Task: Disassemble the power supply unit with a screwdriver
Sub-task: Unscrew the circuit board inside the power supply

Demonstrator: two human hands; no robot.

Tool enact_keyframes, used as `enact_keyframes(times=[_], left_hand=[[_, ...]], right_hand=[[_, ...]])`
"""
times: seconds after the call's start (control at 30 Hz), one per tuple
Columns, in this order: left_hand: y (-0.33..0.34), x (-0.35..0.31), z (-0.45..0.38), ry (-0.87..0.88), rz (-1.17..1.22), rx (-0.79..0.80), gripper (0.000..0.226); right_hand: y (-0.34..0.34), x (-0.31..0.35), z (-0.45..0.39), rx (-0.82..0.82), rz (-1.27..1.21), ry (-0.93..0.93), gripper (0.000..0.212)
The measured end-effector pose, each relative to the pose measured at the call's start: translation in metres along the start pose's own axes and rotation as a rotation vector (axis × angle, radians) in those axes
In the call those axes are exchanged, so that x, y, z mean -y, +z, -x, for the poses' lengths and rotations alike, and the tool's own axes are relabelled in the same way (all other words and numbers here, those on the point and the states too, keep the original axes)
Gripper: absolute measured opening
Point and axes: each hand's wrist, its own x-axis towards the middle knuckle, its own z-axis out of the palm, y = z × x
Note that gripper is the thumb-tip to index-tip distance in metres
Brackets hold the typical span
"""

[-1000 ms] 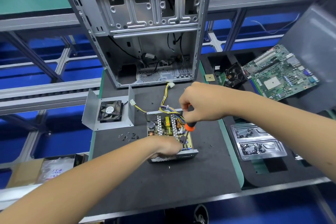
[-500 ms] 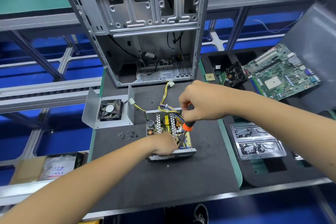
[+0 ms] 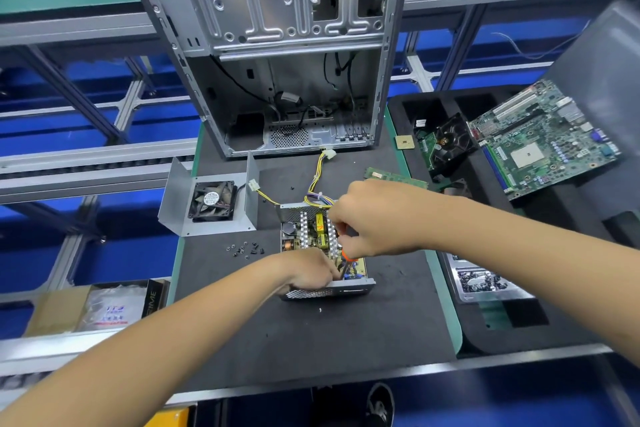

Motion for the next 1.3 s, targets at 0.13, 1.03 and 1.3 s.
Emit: enact_keyframes(times=[0.13, 1.03, 1.3], left_hand=[[0.001, 0.0, 0.0, 0.022, -0.017, 0.02, 0.034], [0.0, 0.0, 0.002, 0.057, 0.036, 0.016, 0.039], [0.0, -0.001, 0.005, 0.052, 0.048, -0.019, 0.04]], right_hand=[[0.0, 0.002, -0.004, 0.02, 0.02, -0.012, 0.017], [0.004, 0.007, -0.012, 0.058, 0.067, 0.002, 0.019], [0.003, 0.006, -0.011, 0.028, 0.092, 0.001, 0.018]])
